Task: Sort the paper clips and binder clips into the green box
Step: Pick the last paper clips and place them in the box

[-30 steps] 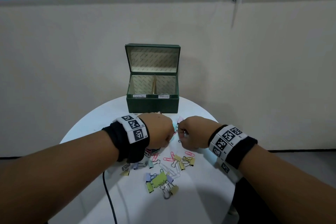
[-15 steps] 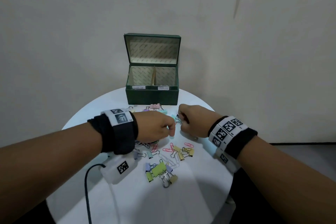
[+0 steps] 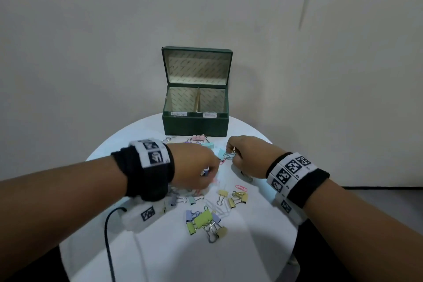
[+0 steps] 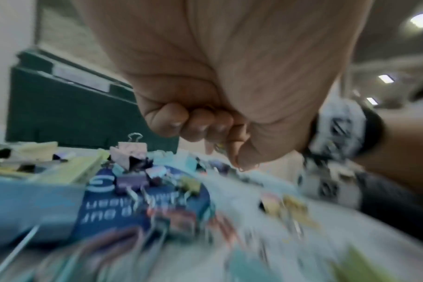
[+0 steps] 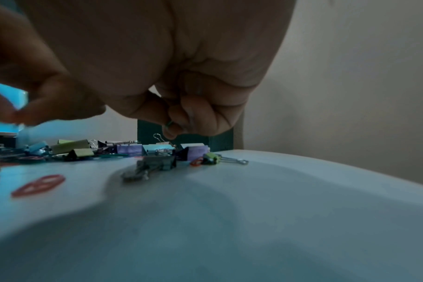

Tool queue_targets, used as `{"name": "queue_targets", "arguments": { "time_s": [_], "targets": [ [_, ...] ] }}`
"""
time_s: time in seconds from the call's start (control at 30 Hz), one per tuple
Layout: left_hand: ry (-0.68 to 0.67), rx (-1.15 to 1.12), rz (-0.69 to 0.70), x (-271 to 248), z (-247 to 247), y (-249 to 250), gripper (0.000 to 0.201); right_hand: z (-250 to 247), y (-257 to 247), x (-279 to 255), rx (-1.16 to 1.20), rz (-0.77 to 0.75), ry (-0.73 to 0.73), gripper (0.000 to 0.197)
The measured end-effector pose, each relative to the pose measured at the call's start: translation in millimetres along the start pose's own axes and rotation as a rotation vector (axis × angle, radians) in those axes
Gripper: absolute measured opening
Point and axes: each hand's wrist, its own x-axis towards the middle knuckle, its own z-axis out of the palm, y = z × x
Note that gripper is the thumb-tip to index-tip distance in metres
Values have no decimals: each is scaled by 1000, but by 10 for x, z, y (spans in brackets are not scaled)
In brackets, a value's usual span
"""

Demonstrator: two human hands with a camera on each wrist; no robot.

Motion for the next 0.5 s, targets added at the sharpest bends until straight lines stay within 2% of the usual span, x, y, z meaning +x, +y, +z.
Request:
{"name": "queue_targets", "arguments": {
  "time_s": [0.13, 0.27, 0.43, 0.5],
  "targets": [
    [245, -227, -193, 187, -349, -348, 16, -15, 4, 1, 19, 18, -3, 29],
    [456, -298, -372, 514, -598, -637, 16, -20, -4, 0, 10, 15, -2, 31],
    [458, -295, -461, 802, -704, -767, 22, 2, 21, 31, 9, 7, 6, 32],
    [405, -340, -479, 851, -726, -793, 19, 9, 31, 39, 12, -2, 12, 31]
  ]
}}
